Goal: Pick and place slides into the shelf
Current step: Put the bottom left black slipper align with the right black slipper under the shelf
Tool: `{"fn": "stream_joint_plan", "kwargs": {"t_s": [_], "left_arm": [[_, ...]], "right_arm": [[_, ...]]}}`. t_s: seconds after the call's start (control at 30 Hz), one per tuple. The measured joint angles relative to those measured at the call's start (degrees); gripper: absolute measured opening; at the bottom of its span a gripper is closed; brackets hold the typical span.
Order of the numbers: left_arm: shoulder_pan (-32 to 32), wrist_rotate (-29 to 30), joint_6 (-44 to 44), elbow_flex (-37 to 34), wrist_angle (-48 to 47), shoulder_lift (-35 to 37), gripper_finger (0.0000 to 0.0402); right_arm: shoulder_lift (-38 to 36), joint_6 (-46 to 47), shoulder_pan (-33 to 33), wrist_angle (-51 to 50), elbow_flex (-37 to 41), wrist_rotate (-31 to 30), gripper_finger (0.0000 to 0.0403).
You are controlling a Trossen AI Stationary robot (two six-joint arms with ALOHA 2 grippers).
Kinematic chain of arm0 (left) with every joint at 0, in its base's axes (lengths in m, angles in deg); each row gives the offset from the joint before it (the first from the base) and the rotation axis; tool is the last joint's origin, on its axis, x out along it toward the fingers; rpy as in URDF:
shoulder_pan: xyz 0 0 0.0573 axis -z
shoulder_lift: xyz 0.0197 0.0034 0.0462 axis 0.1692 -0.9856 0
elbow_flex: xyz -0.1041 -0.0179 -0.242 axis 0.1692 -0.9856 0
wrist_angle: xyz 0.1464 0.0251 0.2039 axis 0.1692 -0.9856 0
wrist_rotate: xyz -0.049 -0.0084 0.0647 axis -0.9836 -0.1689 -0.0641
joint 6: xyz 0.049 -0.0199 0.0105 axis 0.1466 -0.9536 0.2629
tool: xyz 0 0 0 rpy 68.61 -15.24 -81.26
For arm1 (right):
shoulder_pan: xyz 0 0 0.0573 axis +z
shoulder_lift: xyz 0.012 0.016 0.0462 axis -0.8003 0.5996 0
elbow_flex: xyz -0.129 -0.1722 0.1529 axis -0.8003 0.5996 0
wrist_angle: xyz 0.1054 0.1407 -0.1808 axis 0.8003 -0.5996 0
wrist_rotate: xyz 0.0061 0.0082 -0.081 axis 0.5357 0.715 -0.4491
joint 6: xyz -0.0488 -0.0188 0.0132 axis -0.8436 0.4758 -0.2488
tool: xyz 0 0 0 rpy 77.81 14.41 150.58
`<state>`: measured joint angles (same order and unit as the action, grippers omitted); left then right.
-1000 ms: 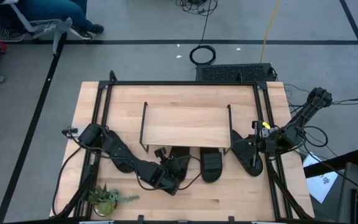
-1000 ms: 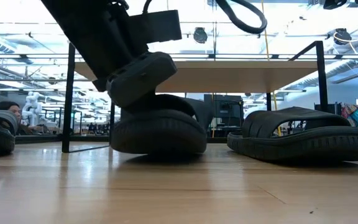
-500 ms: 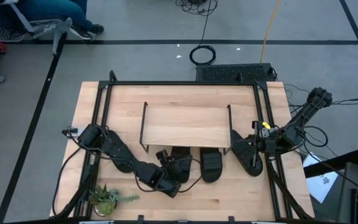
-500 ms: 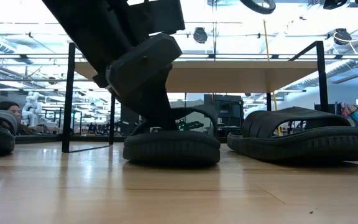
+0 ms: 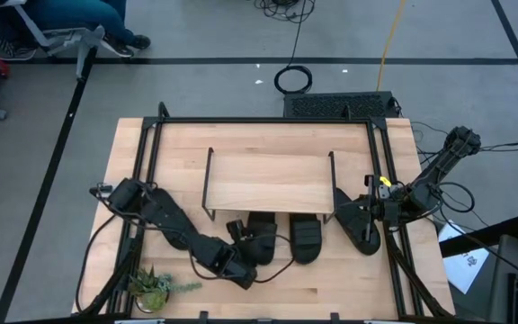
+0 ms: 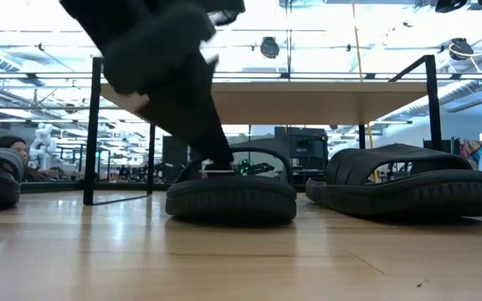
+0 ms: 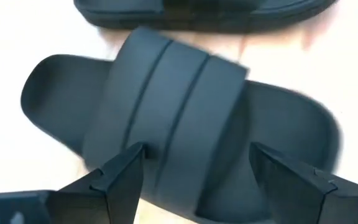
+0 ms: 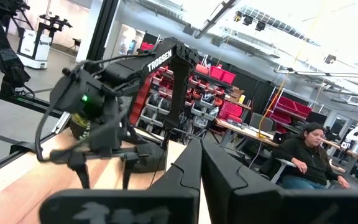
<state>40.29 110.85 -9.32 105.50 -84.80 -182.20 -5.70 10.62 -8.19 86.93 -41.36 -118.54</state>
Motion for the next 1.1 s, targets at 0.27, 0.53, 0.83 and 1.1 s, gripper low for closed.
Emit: {"fn": "stream_joint_plan", "kwargs": {"t_s": [0.27,0.53,0.83,1.1], "left_arm": [[2.5,-5.3,1.3,0.0,1.6,4.4,0.0235],[5.0,-13.2,6.5,0.0,5.4,4.3,0.0087],[4.5,-12.8,12.4,0.0,10.3,1.4,0.0006],[3.7,-14.2,12.0,0.0,10.9,-0.1,0.0001]], "right_arm": [[0.0,0.0,0.0,0.0,0.0,0.0,0.0000],[0.0,-0.1,0.0,0.0,0.0,-0.1,0.0000],[0.0,0.0,0.0,0.0,0.0,0.0,0.0000],[0.0,0.0,0.0,0.0,0.0,0.0,0.0000]]}}
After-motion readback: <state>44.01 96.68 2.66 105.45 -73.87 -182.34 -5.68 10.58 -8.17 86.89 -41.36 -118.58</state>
